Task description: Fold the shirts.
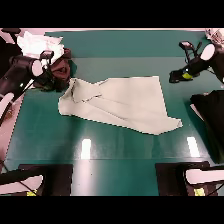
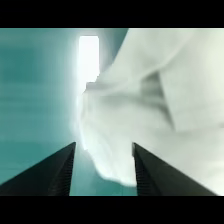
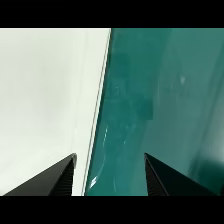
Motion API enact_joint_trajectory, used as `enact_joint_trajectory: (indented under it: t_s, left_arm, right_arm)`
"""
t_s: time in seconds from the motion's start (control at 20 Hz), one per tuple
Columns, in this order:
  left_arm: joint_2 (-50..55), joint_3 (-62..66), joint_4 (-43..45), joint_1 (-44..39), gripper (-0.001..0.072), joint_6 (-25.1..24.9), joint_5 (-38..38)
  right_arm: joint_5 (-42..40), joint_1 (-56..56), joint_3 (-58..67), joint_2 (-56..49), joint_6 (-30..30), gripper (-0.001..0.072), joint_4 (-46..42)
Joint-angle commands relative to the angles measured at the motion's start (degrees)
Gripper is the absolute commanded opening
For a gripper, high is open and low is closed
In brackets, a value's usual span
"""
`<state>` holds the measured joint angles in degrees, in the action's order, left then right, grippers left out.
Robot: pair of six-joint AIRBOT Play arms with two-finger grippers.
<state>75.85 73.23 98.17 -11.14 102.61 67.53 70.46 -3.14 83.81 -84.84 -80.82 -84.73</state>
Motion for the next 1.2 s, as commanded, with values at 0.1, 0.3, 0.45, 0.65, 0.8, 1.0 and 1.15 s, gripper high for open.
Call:
enact_joint_trajectory:
  t_s: [0.1, 0.3, 0.45, 0.65, 0.8, 1.0, 1.15]
  left_arm:
    - [-8.22, -10.97, -2.12, 0.02, 0.0491, -3.06, 5.55]
    - [-9.73, -15.56, -12.02, 4.37, 0.0491, -6.91, 5.07]
    - [-9.53, -17.84, -22.62, 13.22, 0.0492, -13.16, 3.37]
    - [-6.43, -19.91, -35.34, 23.12, 0.0700, -21.09, 2.73]
    - [-1.31, -19.98, -40.24, 23.74, 0.0700, -24.94, 3.21]
    - [2.71, -19.98, -42.82, 23.74, 0.0699, -26.45, -0.15]
    - [3.80, -19.98, -42.84, 23.71, 0.0696, -26.56, -2.80]
  right_arm:
    - [-4.90, -3.91, -16.96, 11.15, -0.11, 0.0505, 4.07]
    - [-5.60, -7.87, -25.86, 16.90, -0.09, 0.0506, 4.17]
    - [-6.64, -9.81, -30.99, 20.96, -0.09, 0.0505, 4.22]
    - [-7.93, -9.77, -34.86, 25.59, -0.11, 0.0505, 4.26]
    - [-7.56, -9.62, -35.21, 28.68, -0.13, 0.0506, 4.28]
    - [-7.21, -9.62, -35.23, 31.76, -0.11, 0.0505, 5.73]
    - [-5.03, -9.62, -35.23, 31.56, -0.13, 0.0506, 5.70]
